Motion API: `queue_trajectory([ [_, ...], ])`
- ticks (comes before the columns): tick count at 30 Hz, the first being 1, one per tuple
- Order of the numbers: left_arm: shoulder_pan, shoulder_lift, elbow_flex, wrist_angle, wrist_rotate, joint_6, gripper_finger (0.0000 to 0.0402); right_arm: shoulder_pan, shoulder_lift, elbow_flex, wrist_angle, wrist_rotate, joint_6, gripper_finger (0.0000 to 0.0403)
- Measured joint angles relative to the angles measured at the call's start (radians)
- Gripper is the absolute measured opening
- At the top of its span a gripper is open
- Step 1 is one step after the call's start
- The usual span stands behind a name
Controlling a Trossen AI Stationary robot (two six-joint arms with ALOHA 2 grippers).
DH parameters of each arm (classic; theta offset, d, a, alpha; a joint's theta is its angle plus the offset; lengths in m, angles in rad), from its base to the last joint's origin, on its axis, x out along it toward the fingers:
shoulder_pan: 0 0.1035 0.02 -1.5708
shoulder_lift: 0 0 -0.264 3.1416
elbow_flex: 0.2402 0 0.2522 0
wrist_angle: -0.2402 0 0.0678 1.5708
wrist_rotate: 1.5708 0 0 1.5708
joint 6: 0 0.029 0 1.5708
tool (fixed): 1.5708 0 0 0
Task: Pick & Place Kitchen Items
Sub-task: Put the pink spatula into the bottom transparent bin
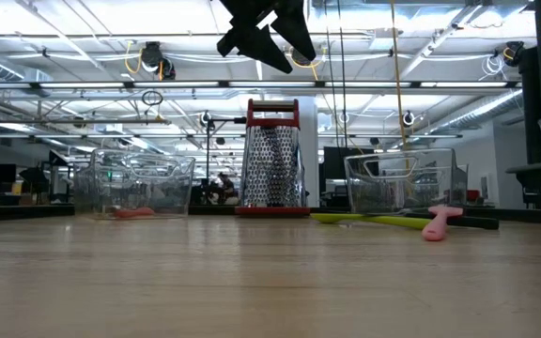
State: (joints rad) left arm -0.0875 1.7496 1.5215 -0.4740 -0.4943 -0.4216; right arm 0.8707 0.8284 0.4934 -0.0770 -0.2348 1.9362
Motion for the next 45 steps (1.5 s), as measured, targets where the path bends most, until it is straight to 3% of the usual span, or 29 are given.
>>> queue_trajectory([
  [7, 0.0, 0.0, 0.0, 0.0, 0.056, 0.0, 0.0241, 0.0, -0.062, 0.0, 0.113, 0.045, -0.161, 0.0004],
  [13, 0.0, 0.0, 0.0, 0.009, 0.071, -0.008, 0.0241, -0.004, -0.111, 0.001, 0.229, 0.197, -0.419, 0.0001],
  [26, 0.0, 0.0, 0.0, 0.148, 0.094, -0.063, 0.0241, -0.073, -0.275, 0.001, 0.235, 0.468, -1.034, 0.0001],
  [32, -0.001, 0.0, 0.0, 0.197, 0.094, -0.111, 0.0241, -0.109, -0.345, 0.001, 0.234, 0.527, -1.326, 0.0001],
  [37, -0.013, 0.0, 0.0, 0.196, 0.094, -0.151, 0.0241, -0.146, -0.41, 0.001, 0.172, 0.527, -1.486, 0.0001],
  [45, -0.043, 0.0, 0.0, 0.199, 0.094, -0.19, 0.0241, -0.233, -0.555, 0.001, -0.107, 0.523, -1.513, 0.0],
])
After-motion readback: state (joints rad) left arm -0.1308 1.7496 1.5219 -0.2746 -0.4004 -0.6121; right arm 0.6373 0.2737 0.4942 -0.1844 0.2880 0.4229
